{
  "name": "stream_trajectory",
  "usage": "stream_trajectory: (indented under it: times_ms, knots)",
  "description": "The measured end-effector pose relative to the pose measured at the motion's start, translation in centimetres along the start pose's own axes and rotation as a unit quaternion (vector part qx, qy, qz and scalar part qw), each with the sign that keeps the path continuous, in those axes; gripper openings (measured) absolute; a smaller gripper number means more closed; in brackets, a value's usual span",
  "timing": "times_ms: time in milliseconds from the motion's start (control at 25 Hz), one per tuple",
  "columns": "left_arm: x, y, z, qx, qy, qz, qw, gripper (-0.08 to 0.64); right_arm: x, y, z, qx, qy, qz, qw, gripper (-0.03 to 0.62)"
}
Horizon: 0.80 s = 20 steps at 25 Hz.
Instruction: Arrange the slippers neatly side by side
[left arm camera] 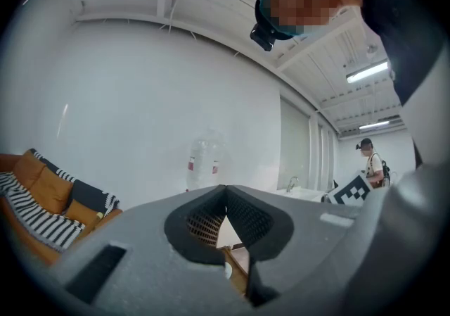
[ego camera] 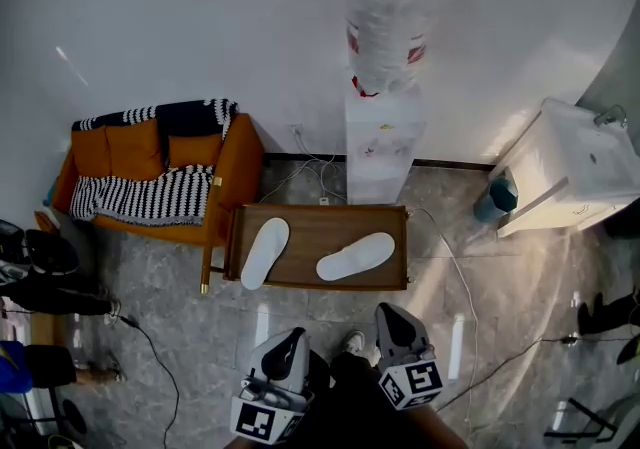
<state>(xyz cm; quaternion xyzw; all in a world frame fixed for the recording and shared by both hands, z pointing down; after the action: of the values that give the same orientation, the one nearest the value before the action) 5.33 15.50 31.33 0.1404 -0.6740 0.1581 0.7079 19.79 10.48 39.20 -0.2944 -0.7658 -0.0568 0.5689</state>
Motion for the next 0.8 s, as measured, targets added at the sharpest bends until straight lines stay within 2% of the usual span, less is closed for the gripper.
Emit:
stream_trajectory:
  times_ms: [320,600,800]
  knots:
    - [0.6,-2.4,1.7,-0.038,0.006,-0.002,0.9993,0.016,2.4,-3.9,-2.5,0.005,-0.016,0.039,0.999,0.012]
    - [2.0,-5.6,4.4,-0.017,0.001,0.019,0.9997,0.017,4.0,-7.9,-4.1,0.028,-0.014,0.066,0.997,0.012]
    - [2.7,-8.3,6.5,0.005,-0.003,0.038,0.9992,0.017,7.2,-10.8,-5.5,0.050,-0.022,0.120,0.991,0.014]
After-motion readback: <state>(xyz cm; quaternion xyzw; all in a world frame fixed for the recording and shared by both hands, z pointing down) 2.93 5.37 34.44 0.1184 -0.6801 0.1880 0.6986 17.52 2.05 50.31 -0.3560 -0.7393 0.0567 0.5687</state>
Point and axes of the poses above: the fingertips, and each gripper's own axes: y backward along the fingers, z to its left, x out of its underside, the point moved 1 cm from there along y, backward along the fingers, and after that the axes turned 6 degrees about -y, right-handed, at the moved point
